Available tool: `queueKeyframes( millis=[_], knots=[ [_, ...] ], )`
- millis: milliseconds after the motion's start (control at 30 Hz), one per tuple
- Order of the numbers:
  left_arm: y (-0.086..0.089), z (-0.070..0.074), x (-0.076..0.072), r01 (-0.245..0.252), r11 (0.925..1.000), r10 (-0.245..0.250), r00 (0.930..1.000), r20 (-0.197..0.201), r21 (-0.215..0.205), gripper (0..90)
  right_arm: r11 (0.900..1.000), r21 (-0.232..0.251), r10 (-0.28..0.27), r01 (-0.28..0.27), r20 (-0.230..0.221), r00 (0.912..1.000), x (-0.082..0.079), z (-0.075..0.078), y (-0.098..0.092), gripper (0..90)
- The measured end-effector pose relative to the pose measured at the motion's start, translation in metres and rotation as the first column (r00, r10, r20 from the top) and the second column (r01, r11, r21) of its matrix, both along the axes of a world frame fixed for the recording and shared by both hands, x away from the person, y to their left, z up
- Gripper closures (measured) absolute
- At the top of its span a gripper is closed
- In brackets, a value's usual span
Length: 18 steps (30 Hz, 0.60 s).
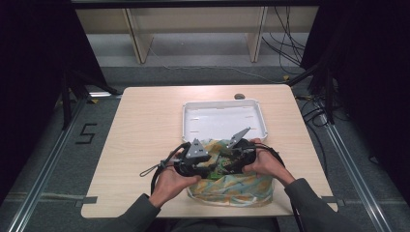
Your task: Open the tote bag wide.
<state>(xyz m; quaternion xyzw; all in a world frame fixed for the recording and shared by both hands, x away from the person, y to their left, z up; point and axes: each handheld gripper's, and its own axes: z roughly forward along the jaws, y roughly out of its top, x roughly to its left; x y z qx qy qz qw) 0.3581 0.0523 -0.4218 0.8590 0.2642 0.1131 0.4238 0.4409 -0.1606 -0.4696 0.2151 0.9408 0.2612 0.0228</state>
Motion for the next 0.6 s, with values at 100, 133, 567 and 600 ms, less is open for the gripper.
queueKeyframes(
  millis=[100, 133, 567, 600],
  knots=[
    [-0.007, -0.010, -0.002, 0.007, 0.9998, -0.007, 0.9995, -0.030, 0.021, 60.2, 0.999, 0.002, -0.032, 0.032, 0.004, 0.9995, 0.006, -0.001, -0.004, 49.4],
    [-0.007, -0.010, -0.002, 0.007, 0.9998, -0.007, 0.9995, -0.030, 0.021, 60.2, 0.999, 0.002, -0.032, 0.032, 0.004, 0.9995, 0.006, -0.001, -0.004, 49.4],
    [-0.015, -0.023, -0.002, 0.032, 0.9975, -0.029, 0.9986, -0.044, 0.063, 59.0, 0.996, 0.079, -0.044, 0.044, -0.011, 0.9990, 0.011, 0.002, -0.014, 49.2],
    [-0.015, -0.023, -0.002, 0.032, 0.9975, -0.029, 0.9986, -0.044, 0.063, 59.0, 0.997, 0.069, -0.028, 0.029, -0.011, 0.9995, 0.010, 0.002, -0.013, 49.2]
  ],
)
